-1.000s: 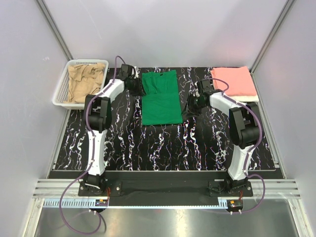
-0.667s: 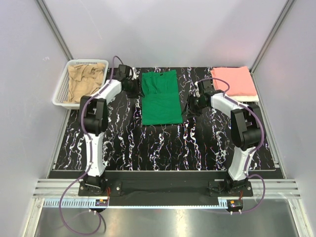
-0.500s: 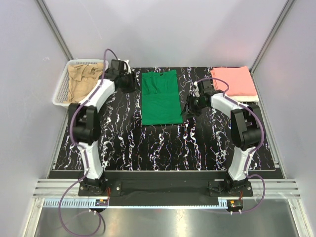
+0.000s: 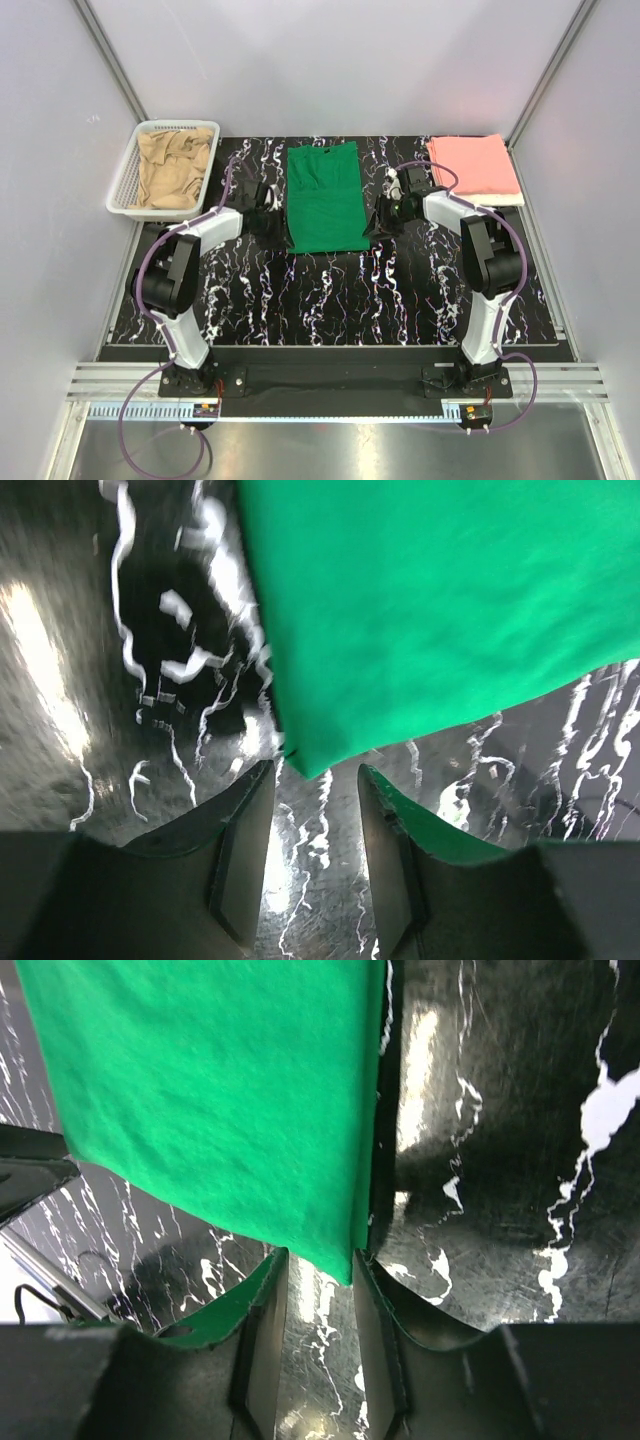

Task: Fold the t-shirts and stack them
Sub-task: Fold the tshirt

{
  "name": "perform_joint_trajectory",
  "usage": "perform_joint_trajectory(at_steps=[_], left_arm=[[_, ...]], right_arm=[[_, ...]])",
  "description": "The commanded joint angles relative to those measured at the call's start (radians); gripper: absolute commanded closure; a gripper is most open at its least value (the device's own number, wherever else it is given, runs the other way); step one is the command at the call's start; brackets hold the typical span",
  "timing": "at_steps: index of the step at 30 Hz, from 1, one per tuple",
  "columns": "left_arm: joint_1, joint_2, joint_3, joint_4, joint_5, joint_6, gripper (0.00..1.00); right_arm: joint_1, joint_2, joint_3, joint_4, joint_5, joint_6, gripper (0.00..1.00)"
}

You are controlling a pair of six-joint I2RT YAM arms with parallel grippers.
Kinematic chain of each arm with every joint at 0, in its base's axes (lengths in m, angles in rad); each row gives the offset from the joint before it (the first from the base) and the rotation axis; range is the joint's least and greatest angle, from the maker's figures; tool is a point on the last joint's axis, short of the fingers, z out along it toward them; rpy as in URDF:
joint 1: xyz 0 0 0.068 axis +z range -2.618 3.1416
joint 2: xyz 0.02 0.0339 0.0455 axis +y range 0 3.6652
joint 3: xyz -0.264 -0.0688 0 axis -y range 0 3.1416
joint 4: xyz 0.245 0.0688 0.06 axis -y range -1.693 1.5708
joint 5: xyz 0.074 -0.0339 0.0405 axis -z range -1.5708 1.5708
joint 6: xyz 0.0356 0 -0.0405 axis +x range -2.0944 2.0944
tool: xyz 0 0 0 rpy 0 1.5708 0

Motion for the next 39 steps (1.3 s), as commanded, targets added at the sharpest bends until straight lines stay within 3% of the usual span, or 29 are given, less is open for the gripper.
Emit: perform_joint_trajectory(at_steps=[1, 23, 24, 27, 28, 31, 32, 33, 39], left_arm=[[0.008, -0.042, -0.031, 0.167, 0.052, -0.055, 0.57], [-0.024, 0.015, -0.047, 0.176, 0.031, -0.013, 0.58], [-0.024, 0.015, -0.049, 0.175, 0.029, -0.013, 0.58], [-0.024, 0.010, -0.057, 0.169, 0.020, -0.016, 0.64], [-0.024, 0.010, -0.058, 0.166, 0.018, -0.015, 0.66], [-0.024, 0.007, -0.066, 0.164, 0.011, -0.016, 0.83], [-0.024, 0.006, -0.066, 0.163, 0.011, -0.016, 0.94], [-0.023, 0.006, -0.067, 0.158, 0.009, -0.016, 0.99], [-0.032, -0.003, -0.084, 0.157, 0.015, -0.029, 1.00]], right_arm=[[0.007, -0.001, -0.012, 0.044, -0.029, -0.022, 0.61], [0.008, 0.003, -0.080, 0.104, -0.052, 0.015, 0.67], [0.008, 0.000, -0.081, 0.106, -0.051, 0.015, 0.70], [0.008, -0.015, -0.089, 0.104, -0.038, 0.013, 0.78], [0.008, -0.018, -0.092, 0.106, -0.037, 0.013, 0.86], [0.008, -0.029, -0.103, 0.104, -0.029, 0.013, 1.00], [0.008, -0.030, -0.106, 0.104, -0.025, 0.015, 1.00], [0.010, -0.035, -0.112, 0.104, -0.022, 0.015, 1.00], [0.008, -0.095, -0.224, 0.184, 0.028, 0.029, 1.00]])
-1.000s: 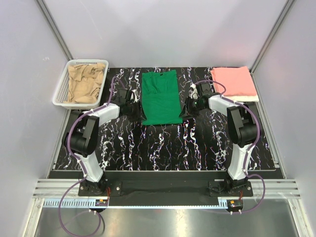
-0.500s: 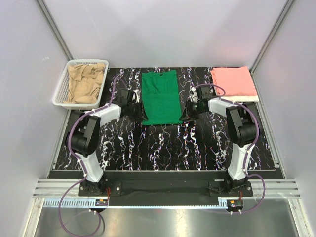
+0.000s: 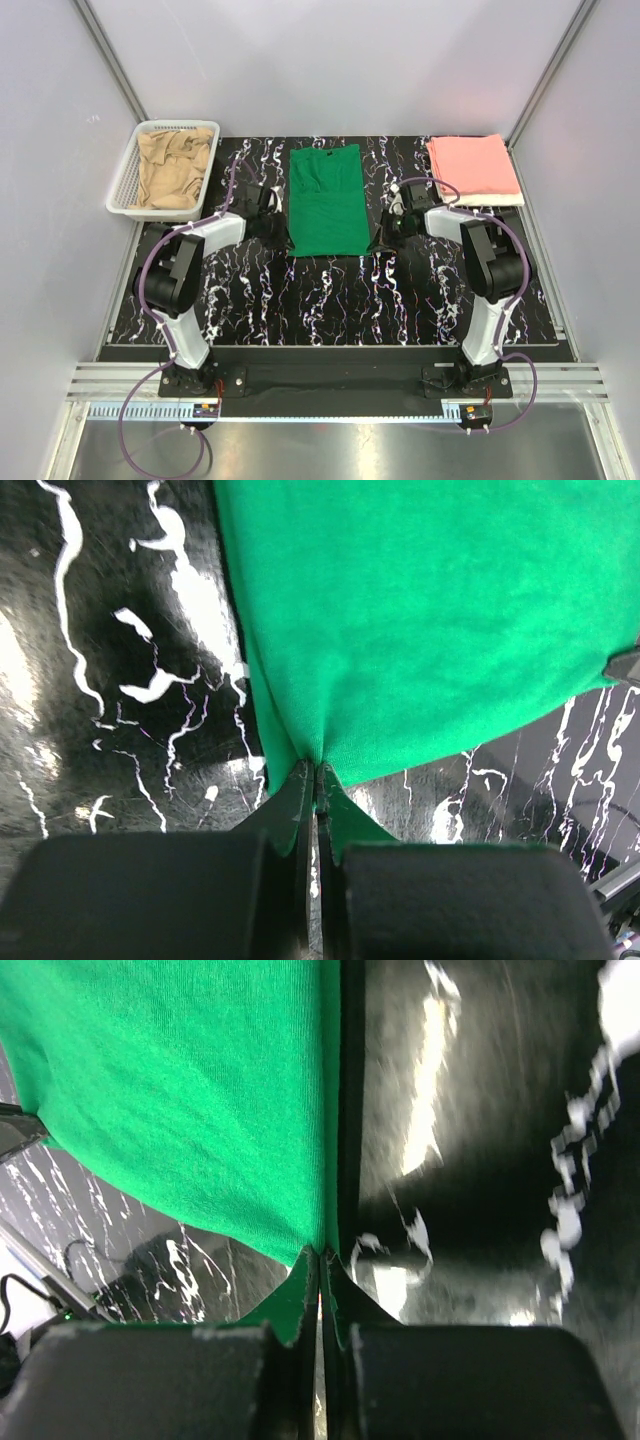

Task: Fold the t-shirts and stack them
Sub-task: Fold the tshirt

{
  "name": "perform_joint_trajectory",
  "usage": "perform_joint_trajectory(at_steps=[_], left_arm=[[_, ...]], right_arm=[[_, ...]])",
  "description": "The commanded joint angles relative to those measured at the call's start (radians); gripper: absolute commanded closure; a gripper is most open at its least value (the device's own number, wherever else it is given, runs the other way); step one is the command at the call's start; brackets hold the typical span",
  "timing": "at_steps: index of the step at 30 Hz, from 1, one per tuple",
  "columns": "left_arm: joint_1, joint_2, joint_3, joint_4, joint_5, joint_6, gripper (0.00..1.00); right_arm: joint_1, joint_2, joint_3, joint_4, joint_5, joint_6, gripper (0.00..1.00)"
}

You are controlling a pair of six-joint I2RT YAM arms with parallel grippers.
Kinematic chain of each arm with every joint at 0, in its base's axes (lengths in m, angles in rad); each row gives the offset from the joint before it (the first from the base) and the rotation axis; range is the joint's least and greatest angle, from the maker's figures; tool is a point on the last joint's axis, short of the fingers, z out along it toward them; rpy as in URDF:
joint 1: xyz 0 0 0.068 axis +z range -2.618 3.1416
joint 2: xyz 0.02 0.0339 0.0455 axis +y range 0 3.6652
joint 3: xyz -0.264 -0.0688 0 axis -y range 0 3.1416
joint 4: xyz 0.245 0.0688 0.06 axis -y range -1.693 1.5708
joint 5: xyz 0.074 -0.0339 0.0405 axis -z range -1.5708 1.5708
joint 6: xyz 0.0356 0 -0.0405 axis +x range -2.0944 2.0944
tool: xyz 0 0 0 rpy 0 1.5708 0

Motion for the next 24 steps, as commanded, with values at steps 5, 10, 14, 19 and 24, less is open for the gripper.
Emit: perform_joint_trajectory(at_steps=[5, 10, 14, 19, 24], left_arm=[[-0.028, -0.049, -0.050, 0.022, -0.032, -0.014, 1.00], [-0.043, -0.093, -0.087, 0.036, -0.038, -0.032, 1.00], [-0.060, -0.098, -0.108, 0.036, -0.024, -0.040, 1.00], [-0.085, -0.138, -0.185, 0.036, -0.050, -0.083, 1.00], [-0.134, -0.227, -0.240, 0.012, -0.088, -0.095, 1.00]], right_arm=[[0.007, -0.114, -0.129, 0.089, 0.063, 0.021, 1.00], [0.007, -0.187, -0.247, 0.188, 0.092, 0.065, 1.00], [0.017, -0.238, -0.316, 0.215, 0.078, 0.100, 1.00], [0.017, -0.299, -0.361, 0.096, 0.135, 0.123, 1.00], [0.015, -0.379, -0.421, 0.026, 0.155, 0.146, 1.00]])
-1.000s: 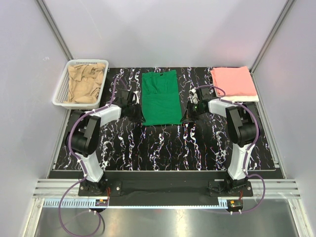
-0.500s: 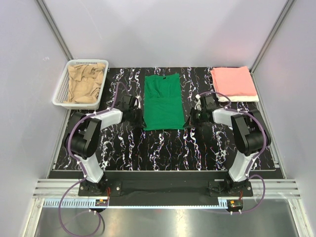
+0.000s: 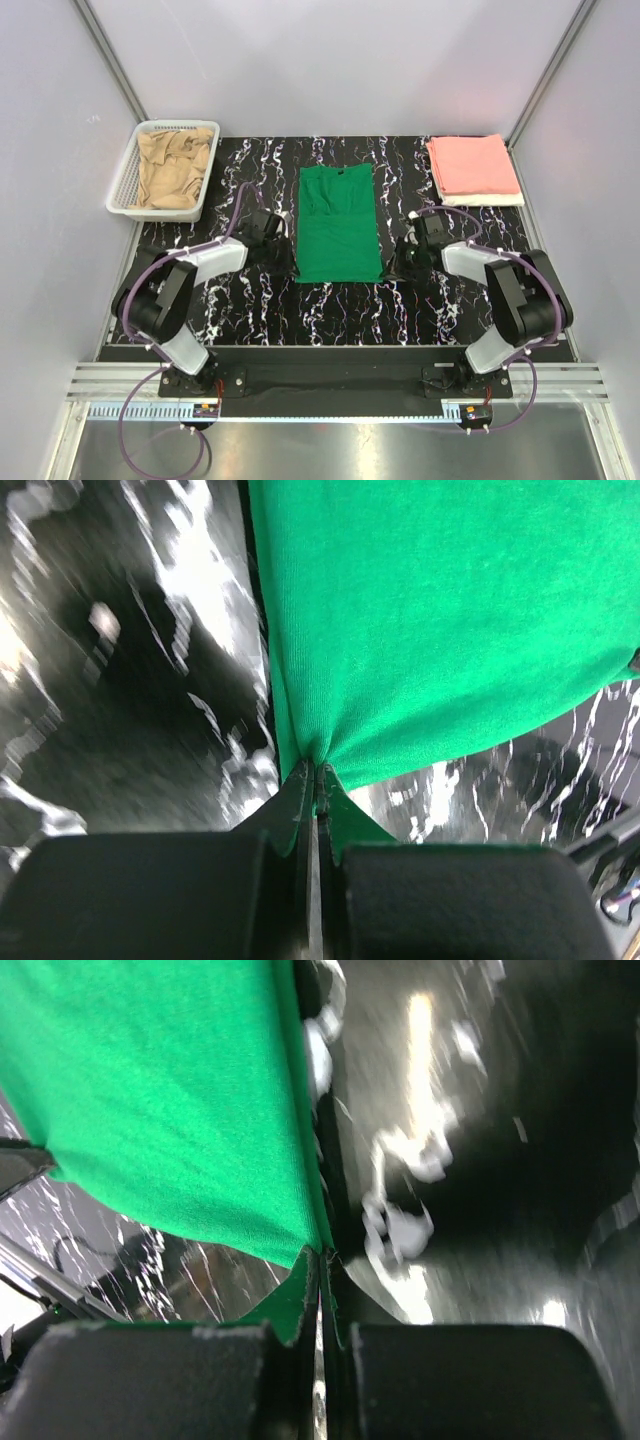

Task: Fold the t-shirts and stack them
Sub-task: Fold the tshirt

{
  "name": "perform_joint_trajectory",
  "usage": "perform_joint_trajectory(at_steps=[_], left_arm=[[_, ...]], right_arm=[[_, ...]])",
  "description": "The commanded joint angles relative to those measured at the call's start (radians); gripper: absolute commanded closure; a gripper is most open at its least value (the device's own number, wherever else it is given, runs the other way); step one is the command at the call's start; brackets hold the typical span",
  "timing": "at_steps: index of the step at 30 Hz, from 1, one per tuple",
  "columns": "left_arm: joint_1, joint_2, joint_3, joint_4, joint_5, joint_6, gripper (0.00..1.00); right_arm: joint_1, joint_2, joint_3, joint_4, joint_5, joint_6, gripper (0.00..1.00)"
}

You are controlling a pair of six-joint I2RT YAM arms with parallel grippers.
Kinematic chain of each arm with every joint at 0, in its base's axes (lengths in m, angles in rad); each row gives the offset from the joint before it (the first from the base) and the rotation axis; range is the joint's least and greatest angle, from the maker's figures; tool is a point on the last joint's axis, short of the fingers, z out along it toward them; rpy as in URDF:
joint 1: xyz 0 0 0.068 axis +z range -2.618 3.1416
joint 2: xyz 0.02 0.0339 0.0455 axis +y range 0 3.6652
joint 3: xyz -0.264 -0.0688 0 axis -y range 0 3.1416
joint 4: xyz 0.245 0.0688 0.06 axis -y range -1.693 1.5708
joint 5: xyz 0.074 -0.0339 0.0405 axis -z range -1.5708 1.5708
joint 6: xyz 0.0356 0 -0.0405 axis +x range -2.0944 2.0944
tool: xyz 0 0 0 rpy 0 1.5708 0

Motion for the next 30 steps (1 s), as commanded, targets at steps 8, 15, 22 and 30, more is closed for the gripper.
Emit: perform_joint_trajectory(at_steps=[8, 15, 22, 30], left_arm=[[-0.101, -0.184, -0.124, -0.032, -0.081, -0.049, 1.00], [-0.155, -0.276, -0.172, -0.049, -0.115, -0.067, 0.89], [-0.158, -0.334, -0.205, -0.069, -0.104, -0.072, 0.66], [-0.158, -0.353, -0.238, -0.015, -0.066, -0.113, 0.52]], right_arm=[[0.028, -0.249, -0.142, -0.151, 0.055, 0.103, 1.00], [0.079, -0.406, -0.190, -0.227, 0.084, 0.136, 0.93], [0.082, -0.508, -0.227, -0.319, 0.101, 0.216, 0.67], [0.099, -0.538, -0.219, -0.327, 0.093, 0.359, 0.56]])
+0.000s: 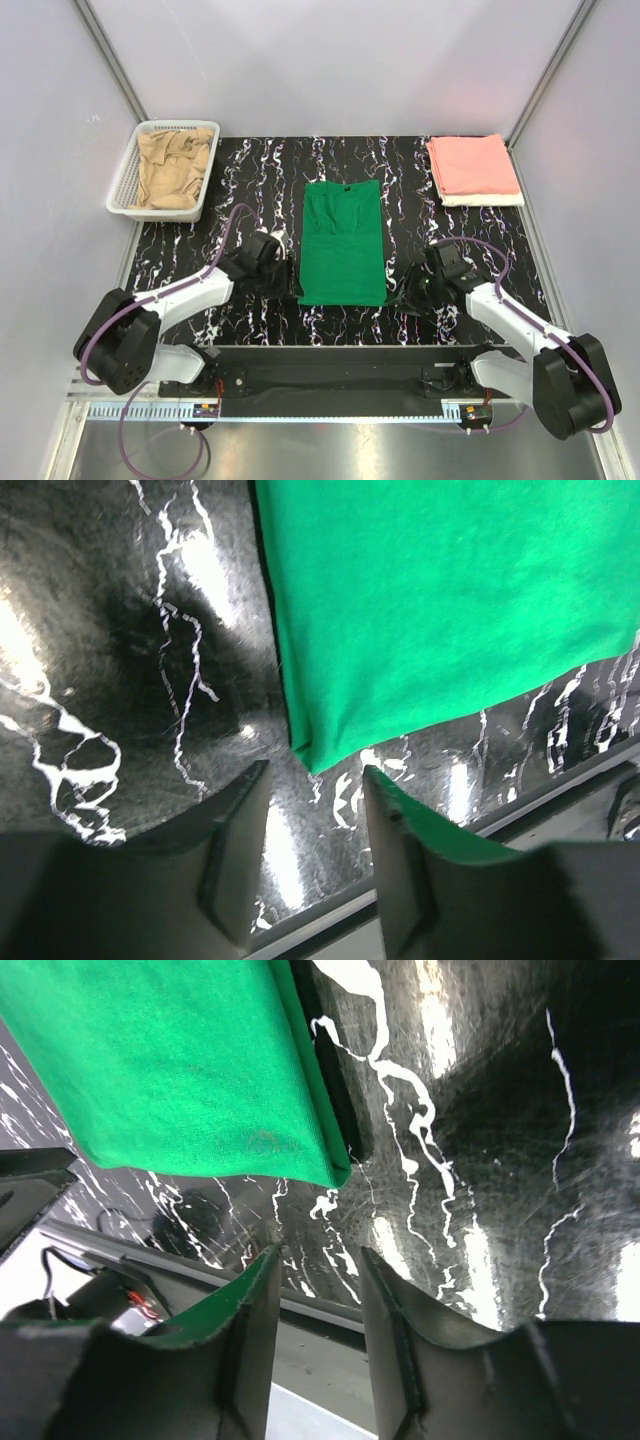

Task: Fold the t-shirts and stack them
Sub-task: Fold the tshirt

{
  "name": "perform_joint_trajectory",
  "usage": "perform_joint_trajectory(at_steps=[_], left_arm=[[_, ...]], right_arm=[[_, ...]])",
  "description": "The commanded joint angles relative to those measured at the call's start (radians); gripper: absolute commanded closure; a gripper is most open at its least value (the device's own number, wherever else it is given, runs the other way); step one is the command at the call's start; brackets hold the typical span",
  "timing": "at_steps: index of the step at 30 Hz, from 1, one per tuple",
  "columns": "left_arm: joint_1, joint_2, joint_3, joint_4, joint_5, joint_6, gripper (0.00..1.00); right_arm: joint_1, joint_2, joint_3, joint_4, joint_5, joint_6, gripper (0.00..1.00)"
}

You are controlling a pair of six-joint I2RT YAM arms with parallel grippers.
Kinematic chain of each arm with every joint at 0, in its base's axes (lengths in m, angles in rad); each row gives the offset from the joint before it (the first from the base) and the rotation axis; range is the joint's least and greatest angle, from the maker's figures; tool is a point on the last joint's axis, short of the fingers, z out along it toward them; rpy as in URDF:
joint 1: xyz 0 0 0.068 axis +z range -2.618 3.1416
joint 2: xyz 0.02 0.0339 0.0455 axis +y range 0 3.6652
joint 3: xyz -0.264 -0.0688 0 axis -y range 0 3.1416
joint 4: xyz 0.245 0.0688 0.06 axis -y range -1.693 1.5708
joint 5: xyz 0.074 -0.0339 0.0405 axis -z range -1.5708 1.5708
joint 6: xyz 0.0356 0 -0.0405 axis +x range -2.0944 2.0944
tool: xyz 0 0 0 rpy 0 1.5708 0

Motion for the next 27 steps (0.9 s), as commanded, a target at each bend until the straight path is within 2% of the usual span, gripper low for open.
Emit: perform_joint_trajectory(at_steps=[1, 10, 15, 27], left_arm=[[-0.003, -0.018, -0.034, 0.072, 0.021, -0.043, 0.51], [-0.003, -0.024, -0.111, 0.164, 0.000, -0.127, 0.49], [-0.004, -0.048, -0.163, 0.227, -0.031, -0.199, 0.43], [-0.004, -0.001, -0.208, 0.328, -0.029, -0.267, 0.43]], right_arm=[[0.017, -0.003, 0.011, -0.008, 0.022, 0.097, 0.55], [0.031, -0.047, -0.092, 0.126, 0.082, 0.271, 0.50], [0.031, -0.065, -0.175, 0.256, 0.099, 0.351, 0.50], [0.029, -0.010, -0.226, 0.390, 0.109, 0.394, 0.49]])
